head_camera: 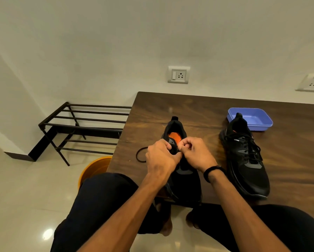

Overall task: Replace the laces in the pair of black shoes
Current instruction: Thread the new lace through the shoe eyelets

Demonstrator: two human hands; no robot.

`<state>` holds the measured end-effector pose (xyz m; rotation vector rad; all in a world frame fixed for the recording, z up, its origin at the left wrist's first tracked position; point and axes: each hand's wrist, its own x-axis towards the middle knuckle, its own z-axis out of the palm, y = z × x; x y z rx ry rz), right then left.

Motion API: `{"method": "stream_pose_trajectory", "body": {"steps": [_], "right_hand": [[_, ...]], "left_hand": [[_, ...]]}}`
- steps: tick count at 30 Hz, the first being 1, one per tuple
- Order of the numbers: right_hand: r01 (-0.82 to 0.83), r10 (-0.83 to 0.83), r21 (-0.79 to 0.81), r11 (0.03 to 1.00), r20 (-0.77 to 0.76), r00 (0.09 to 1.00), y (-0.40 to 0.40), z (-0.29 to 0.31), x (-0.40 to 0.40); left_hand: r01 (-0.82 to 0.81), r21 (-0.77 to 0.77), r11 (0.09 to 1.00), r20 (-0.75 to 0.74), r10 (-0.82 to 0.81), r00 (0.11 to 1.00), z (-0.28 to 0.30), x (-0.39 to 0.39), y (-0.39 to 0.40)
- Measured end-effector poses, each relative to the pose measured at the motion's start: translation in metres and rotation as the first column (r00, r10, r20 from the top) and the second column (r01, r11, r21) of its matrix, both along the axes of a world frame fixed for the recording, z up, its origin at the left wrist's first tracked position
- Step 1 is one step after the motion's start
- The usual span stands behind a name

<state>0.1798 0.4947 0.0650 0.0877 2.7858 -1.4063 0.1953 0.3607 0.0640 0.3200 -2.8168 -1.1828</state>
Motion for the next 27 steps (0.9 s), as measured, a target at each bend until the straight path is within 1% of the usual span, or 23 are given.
{"method": "stream_pose_trajectory", "body": {"steps": [1,3,6,8,13,14,15,17,18,19,22,24,25,27], "right_hand": [[0.020,-0.016,-0.103,0.994,0.037,0.999,0.001,-0.003,0.001],[0.047,-0.030,-0.224,0.973,0.077,0.997,0.005,-0.008,0.002],[0.026,-0.005,-0.261,0.965,0.083,0.997,0.007,-0.011,0.001],[0.015,0.008,-0.274,0.962,0.081,0.997,0.007,-0.012,0.001],[0.026,0.016,-0.373,0.927,0.107,0.994,0.012,-0.019,0.002],[0.016,0.021,-0.369,0.929,0.098,0.995,0.012,-0.018,0.001],[-0.007,0.032,-0.330,0.944,0.070,0.997,0.012,-0.017,0.001],[-0.056,0.053,-0.159,0.986,-0.019,0.998,0.009,-0.015,0.001],[-0.064,0.059,-0.099,0.993,-0.050,0.997,0.008,-0.015,0.000],[-0.069,0.064,-0.091,0.993,-0.057,0.996,0.008,-0.015,0.000],[-0.128,0.133,-0.189,0.974,0.015,0.991,0.017,-0.011,-0.001],[-0.191,0.199,-0.146,0.971,0.041,0.979,0.022,-0.007,-0.004],[-0.200,0.205,-0.115,0.973,0.042,0.978,0.023,-0.006,-0.004],[-0.178,0.182,-0.120,0.977,0.024,0.983,0.021,-0.009,-0.002]], "left_hand": [[-0.011,0.017,1.000,-0.007,0.011,1.000,0.000,0.001,0.000],[-0.022,0.056,0.998,-0.007,0.023,1.000,-0.001,0.002,0.000],[-0.007,0.091,0.996,-0.009,0.008,1.000,0.000,0.004,-0.003],[0.007,0.095,0.995,-0.006,-0.006,1.000,0.003,0.005,-0.006],[0.029,0.089,0.996,0.003,-0.030,1.000,0.007,0.007,-0.007],[0.027,0.078,0.997,0.005,-0.028,1.000,0.007,0.007,-0.007],[0.027,0.063,0.998,0.005,-0.027,1.000,0.008,0.006,-0.007],[0.033,0.034,0.999,0.006,-0.033,0.999,0.007,0.006,-0.007],[0.039,0.023,0.999,0.008,-0.039,0.999,0.007,0.005,-0.008],[0.047,0.011,0.999,0.008,-0.047,0.999,0.007,0.005,-0.008],[0.076,-0.025,0.997,-0.006,-0.076,0.997,0.008,0.004,-0.007],[0.094,-0.038,0.995,-0.015,-0.094,0.995,0.007,0.004,-0.006],[0.107,-0.047,0.993,-0.015,-0.108,0.994,0.006,0.003,-0.006],[0.142,-0.059,0.988,-0.009,-0.143,0.990,0.005,0.001,-0.007]]}}
